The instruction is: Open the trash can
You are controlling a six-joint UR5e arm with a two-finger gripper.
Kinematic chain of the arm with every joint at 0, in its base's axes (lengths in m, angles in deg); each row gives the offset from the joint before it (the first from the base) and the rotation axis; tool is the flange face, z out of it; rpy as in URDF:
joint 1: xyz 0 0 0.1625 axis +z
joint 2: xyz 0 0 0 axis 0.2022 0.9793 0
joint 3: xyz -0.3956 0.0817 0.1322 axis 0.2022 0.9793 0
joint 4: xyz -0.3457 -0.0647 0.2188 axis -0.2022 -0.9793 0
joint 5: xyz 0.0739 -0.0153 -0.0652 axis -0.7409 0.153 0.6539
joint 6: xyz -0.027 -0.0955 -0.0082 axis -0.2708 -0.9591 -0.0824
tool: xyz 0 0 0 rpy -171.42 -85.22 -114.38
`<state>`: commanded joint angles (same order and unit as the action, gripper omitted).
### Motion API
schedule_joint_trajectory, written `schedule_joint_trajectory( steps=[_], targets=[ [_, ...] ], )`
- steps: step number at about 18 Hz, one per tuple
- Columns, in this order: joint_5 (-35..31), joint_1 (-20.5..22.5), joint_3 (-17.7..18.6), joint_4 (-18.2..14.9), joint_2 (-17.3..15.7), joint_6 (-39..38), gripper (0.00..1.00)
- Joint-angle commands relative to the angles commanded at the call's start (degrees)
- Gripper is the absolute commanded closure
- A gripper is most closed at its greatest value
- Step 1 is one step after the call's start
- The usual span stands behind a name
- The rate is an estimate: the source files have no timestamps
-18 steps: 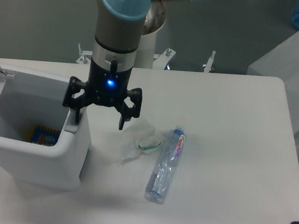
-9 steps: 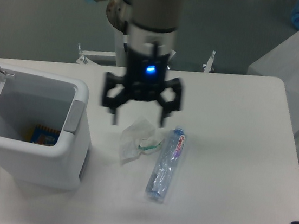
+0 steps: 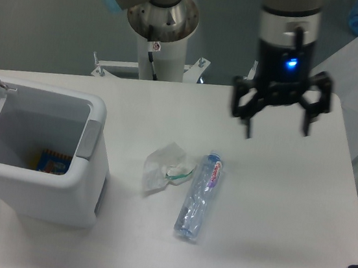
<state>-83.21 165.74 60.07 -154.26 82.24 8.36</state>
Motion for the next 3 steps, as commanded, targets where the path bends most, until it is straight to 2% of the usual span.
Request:
schedule_joint_trajectory(
  steps=[3],
  targets=[
    [0.09, 1.23, 0.09, 0.17, 0.00, 0.55, 0.00]
  ],
)
